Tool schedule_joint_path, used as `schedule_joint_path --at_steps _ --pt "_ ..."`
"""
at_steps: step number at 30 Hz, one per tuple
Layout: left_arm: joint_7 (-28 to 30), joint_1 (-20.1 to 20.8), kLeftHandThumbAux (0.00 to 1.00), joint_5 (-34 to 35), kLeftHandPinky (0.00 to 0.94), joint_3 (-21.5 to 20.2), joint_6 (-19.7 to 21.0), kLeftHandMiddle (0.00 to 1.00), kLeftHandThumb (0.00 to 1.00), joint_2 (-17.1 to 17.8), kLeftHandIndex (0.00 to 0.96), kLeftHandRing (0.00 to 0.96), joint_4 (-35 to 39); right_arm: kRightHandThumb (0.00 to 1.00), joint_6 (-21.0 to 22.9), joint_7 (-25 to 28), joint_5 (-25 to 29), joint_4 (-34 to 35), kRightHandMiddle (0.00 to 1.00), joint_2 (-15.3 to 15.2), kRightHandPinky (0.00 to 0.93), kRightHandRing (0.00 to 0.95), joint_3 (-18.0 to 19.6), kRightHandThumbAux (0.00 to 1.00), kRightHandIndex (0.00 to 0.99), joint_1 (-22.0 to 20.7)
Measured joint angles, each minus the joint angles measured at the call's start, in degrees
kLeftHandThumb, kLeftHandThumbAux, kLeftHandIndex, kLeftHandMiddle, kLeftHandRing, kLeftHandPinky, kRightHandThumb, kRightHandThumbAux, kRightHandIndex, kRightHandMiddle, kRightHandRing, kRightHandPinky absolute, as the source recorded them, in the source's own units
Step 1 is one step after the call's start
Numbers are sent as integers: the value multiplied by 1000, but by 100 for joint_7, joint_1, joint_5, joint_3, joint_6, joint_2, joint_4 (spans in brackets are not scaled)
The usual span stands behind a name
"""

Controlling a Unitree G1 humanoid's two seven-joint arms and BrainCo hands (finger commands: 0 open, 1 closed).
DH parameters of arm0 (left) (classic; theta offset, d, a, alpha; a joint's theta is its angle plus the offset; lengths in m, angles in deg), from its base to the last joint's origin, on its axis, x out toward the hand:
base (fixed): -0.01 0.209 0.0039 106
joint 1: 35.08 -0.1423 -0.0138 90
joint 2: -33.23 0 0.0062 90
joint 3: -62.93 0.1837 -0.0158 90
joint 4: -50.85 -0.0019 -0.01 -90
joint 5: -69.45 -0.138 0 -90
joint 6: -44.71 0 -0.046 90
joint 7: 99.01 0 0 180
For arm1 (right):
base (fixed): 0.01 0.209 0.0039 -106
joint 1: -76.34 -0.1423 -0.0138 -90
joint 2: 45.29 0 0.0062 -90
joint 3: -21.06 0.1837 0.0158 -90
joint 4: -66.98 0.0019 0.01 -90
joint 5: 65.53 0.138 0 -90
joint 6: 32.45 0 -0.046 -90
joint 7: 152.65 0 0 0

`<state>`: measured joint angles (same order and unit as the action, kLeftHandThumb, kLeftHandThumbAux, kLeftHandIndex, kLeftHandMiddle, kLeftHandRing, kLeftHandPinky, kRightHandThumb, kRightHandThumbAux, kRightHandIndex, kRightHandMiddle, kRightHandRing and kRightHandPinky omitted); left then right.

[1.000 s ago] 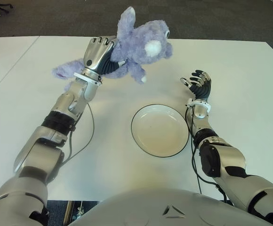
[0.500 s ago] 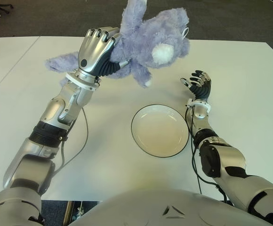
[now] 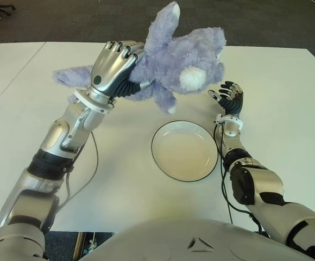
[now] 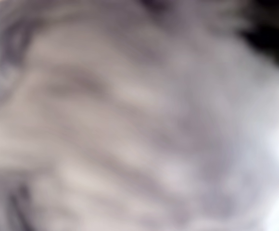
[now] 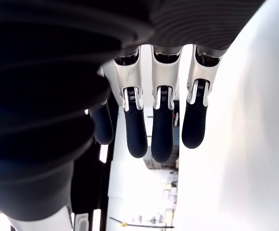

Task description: Put the doll into the plate.

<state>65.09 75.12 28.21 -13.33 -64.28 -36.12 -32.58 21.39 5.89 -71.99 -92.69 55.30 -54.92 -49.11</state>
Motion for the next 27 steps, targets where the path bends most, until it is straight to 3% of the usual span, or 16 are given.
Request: schedule_joint_path --at_steps 12,27 --pt "672 -197 695 329 873 47 -353 928 744 -59 439 889 45 0 24 -49 -16 -2 343 -9 316 358 -67 870 292 0" --pt "1721 -578 695 805 857 334 -114 950 743 -727 438 891 294 0 42 -25 -13 -2 348 -15 317 363 -144 875 292 0"
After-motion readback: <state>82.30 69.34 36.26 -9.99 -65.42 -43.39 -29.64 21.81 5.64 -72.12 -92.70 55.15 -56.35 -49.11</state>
